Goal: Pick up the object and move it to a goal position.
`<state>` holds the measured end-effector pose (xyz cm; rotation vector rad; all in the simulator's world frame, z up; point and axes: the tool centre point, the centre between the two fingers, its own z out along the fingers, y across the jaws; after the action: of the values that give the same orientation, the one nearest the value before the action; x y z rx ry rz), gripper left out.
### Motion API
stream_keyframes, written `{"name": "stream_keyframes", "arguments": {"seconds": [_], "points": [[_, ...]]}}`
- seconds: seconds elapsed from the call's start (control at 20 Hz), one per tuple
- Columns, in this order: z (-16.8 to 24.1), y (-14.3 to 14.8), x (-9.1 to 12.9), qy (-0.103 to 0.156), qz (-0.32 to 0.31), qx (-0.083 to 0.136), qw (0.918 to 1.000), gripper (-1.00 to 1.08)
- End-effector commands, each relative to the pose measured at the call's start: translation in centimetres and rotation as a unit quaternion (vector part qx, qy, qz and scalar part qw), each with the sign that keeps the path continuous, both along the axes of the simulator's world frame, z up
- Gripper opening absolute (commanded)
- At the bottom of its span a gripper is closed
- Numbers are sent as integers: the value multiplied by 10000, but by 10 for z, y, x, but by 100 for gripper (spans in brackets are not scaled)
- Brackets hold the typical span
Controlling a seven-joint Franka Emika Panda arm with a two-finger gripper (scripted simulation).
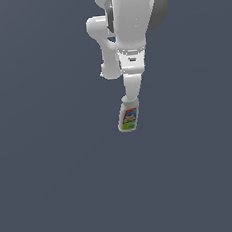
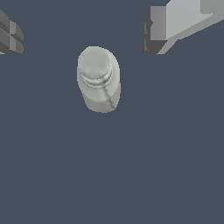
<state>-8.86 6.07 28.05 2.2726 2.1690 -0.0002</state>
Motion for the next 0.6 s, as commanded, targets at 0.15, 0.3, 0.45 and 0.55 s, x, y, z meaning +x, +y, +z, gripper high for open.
{"name": "stream_keyframes", "arguments": {"seconds": [0.15,0.3,0.45,0.55], "points": [[0,0,0,0,38,0,10000,100],[-5,0,0,0,38,0,10000,100],[-14,1,-1,0,45,1,10000,100],[-22,0,-1,0,48,1,10000,100]]}}
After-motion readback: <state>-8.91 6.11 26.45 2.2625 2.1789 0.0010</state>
